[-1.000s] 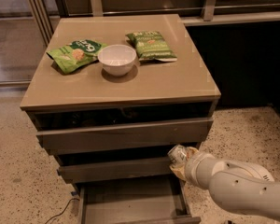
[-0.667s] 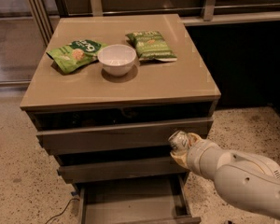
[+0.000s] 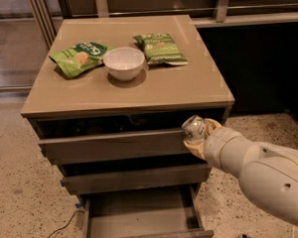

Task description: Pick 7up can from bottom drawer and place on counter

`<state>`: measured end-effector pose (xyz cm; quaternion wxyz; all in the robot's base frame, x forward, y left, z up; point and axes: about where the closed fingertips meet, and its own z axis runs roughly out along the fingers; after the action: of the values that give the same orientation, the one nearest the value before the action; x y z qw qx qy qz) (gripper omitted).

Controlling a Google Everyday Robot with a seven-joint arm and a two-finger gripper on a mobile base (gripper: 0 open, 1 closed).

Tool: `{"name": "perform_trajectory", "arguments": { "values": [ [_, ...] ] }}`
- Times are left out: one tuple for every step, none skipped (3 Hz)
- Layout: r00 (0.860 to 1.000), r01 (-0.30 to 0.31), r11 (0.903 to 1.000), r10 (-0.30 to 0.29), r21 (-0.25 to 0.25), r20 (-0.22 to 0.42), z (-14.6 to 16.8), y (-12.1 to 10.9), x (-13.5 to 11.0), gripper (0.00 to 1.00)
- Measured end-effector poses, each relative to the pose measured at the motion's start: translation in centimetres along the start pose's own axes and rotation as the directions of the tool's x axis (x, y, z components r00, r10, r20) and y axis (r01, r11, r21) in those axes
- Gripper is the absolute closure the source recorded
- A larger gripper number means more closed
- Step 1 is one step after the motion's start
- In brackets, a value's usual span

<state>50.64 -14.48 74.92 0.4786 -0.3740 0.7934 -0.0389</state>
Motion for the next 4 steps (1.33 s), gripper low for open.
{"name": "perform_trajectory", "arguments": {
  "values": [
    [0.998, 0.025, 0.9989, -0.027, 0.041, 0.054, -1.6, -2.0, -3.3, 1.0],
    [0.994, 0.049, 0.9955, -0.056, 0.082, 0.092, -3.1, -4.0, -6.2, 1.0],
    [0.985, 0.08, 0.988, -0.099, 0.132, 0.143, -4.8, -6.1, -9.8, 1.0],
    [0.977, 0.103, 0.9857, -0.125, 0.133, 0.173, -4.3, -6.2, -11.8, 1.0]
  ]
}}
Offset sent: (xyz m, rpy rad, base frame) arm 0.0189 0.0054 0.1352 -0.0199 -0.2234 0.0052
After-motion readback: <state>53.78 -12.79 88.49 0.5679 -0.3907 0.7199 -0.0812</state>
